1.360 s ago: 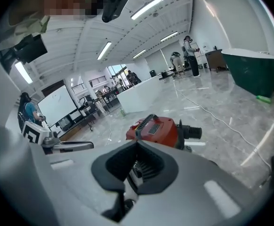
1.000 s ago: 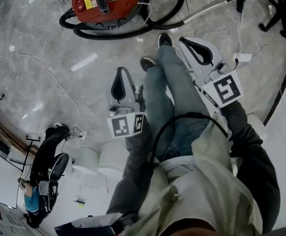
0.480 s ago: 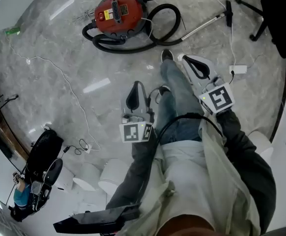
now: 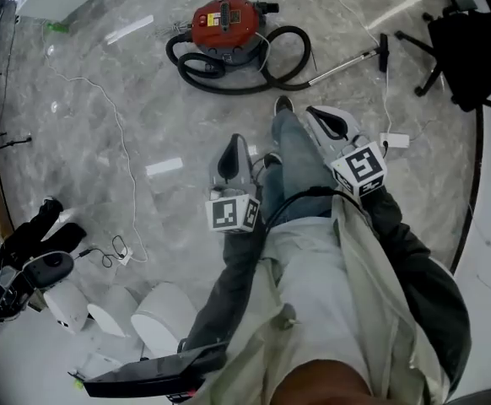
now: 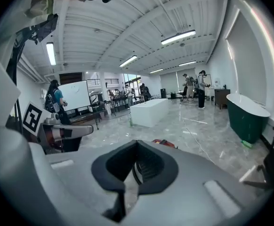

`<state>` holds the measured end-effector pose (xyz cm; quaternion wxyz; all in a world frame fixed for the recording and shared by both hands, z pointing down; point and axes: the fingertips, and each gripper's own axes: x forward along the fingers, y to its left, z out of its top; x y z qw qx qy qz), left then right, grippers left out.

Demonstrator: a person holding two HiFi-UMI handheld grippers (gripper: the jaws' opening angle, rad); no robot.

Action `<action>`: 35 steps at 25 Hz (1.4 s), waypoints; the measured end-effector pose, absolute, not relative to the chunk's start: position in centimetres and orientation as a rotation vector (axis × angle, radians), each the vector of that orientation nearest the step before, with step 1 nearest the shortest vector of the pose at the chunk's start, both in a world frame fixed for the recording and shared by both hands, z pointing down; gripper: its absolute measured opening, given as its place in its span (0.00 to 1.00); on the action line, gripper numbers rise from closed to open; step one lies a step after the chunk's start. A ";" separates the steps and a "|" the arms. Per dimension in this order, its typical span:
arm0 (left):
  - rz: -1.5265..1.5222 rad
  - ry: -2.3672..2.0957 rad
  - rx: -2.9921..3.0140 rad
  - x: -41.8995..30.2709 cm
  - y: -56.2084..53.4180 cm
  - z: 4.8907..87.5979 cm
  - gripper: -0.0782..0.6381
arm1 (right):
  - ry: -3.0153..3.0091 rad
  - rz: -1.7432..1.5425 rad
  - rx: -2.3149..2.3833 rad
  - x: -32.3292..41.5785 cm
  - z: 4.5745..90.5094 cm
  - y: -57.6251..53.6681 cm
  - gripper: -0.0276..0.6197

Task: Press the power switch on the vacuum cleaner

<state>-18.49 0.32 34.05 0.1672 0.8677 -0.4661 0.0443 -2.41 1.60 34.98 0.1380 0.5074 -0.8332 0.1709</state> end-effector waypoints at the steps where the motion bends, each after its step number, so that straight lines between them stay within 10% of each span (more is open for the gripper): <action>1: 0.117 -1.335 2.472 -18.9 1.7 33.3 0.11 | -2.416 0.489 1.452 -3.1 34.4 3.1 0.05; 35: 0.035 -1.440 2.469 -7.4 28.2 27.0 0.11 | -2.640 0.293 1.407 6.7 23.6 29.8 0.05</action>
